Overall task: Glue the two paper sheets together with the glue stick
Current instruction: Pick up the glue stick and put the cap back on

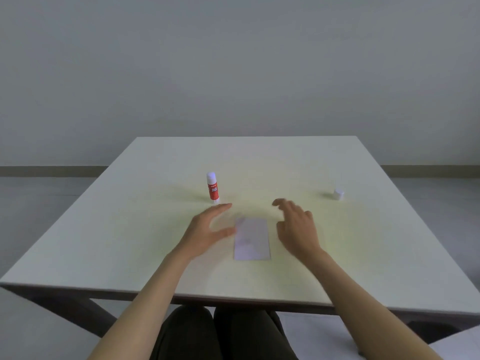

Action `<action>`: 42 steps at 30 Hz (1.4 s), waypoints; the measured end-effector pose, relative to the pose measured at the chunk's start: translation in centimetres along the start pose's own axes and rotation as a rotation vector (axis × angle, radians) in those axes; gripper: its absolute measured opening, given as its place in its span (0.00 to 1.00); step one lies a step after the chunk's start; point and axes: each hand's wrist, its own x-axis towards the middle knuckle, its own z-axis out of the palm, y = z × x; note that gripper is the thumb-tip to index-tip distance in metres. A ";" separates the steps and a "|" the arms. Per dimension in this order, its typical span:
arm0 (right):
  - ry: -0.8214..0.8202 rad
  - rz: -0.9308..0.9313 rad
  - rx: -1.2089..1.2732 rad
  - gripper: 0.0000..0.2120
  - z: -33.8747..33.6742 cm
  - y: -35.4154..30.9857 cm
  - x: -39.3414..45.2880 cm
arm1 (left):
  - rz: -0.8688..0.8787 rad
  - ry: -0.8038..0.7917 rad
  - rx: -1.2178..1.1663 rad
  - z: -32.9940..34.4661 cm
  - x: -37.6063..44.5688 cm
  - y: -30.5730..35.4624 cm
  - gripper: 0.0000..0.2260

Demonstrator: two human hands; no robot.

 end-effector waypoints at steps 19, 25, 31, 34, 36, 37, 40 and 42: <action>0.181 0.438 -0.076 0.18 -1.5 11.1 4.8 | -0.275 0.570 -0.024 1.1 7.1 -1.1 0.10; 0.246 0.330 0.607 0.09 -3.0 4.7 5.0 | 0.000 0.424 0.017 0.0 6.7 1.8 0.17; 0.072 0.184 1.144 0.09 -4.5 -2.6 5.0 | 0.204 0.361 0.113 -0.4 5.9 5.2 0.20; 0.067 0.153 1.169 0.08 -4.8 -3.7 4.7 | 0.258 0.341 0.156 -0.3 5.3 6.0 0.20; 0.081 0.138 1.144 0.07 -5.0 -3.9 4.4 | 0.275 0.330 0.177 -0.3 4.9 6.2 0.21; 0.091 0.127 1.116 0.08 -5.0 -3.9 4.2 | 0.281 0.324 0.187 -0.2 4.7 6.3 0.21; 0.119 0.093 1.005 0.08 -5.3 -3.9 3.8 | 0.288 0.296 0.207 0.0 4.2 6.6 0.21; 0.131 0.075 0.949 0.07 -5.4 -3.9 3.7 | 0.284 0.276 0.212 0.1 4.0 6.8 0.21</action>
